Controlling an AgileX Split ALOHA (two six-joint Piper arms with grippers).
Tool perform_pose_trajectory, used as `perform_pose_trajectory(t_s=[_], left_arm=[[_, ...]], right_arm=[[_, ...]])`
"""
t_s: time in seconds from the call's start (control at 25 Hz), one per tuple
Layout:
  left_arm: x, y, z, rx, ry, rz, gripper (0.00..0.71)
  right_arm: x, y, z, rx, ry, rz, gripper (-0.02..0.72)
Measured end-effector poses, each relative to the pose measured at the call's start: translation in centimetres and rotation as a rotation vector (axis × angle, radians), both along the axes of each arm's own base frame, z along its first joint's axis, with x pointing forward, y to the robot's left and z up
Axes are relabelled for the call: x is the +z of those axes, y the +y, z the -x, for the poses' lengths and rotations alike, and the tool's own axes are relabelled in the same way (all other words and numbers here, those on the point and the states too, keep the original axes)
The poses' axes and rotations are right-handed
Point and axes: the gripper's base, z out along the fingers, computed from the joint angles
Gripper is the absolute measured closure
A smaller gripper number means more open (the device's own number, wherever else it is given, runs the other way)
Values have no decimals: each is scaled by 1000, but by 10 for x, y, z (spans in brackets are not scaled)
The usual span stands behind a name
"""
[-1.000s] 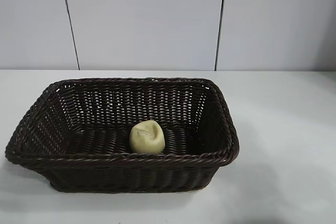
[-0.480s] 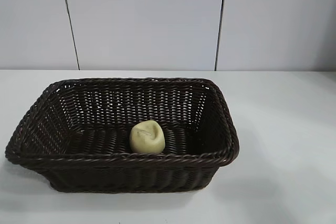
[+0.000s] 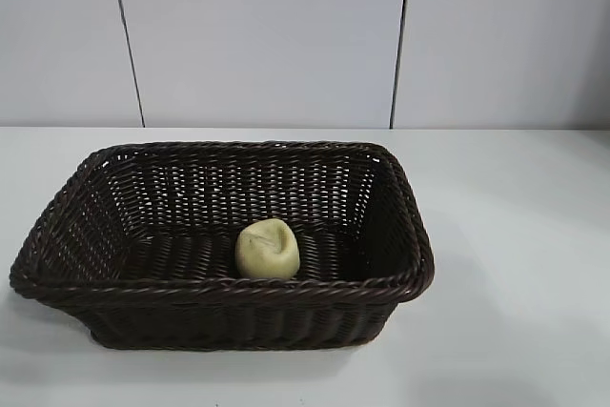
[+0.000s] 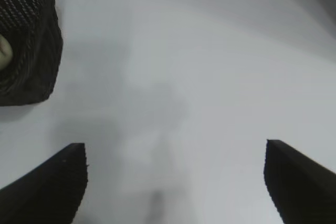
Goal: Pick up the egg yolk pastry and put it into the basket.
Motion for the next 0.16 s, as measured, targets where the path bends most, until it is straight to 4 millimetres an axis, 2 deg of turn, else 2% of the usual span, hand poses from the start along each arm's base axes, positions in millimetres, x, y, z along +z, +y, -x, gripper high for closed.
perform_pose_trajectory(t_s=[0.16], left_arm=[[0, 0, 0, 0, 0, 0, 16]], right_arm=[[0, 0, 0, 1, 0, -2, 50]])
